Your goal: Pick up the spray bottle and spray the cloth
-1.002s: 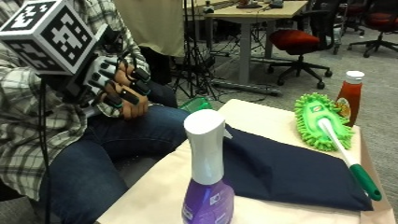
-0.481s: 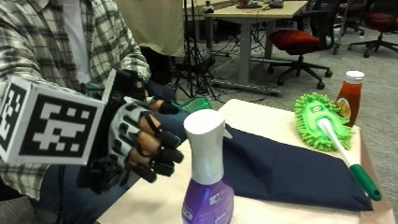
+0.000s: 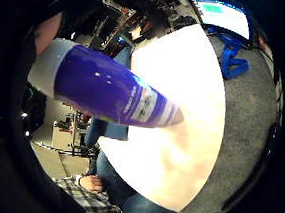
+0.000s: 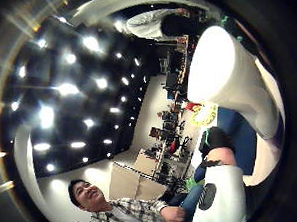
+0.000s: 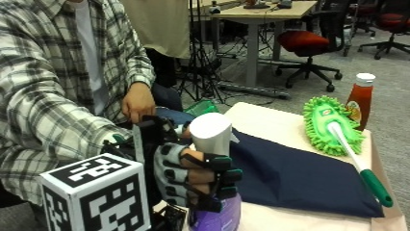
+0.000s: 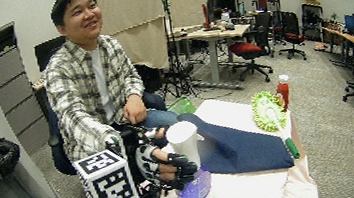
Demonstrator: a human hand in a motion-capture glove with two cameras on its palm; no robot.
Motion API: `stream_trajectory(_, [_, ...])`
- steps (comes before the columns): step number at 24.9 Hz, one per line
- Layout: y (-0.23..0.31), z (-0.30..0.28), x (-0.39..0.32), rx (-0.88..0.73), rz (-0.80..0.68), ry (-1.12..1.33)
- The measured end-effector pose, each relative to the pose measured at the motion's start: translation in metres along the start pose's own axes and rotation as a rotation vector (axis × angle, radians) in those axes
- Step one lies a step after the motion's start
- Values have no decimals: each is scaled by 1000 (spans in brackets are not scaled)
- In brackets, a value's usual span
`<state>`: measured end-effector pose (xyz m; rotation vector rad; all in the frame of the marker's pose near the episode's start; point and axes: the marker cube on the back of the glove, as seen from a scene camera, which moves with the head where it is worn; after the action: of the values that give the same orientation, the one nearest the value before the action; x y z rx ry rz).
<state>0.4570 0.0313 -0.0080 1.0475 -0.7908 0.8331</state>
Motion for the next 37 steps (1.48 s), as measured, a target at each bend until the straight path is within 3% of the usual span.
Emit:
stream_trajectory(23, [-35, 22, 15, 169, -68, -67])
stream_trajectory(37, [-13, 15, -32, 121, -128, 72])
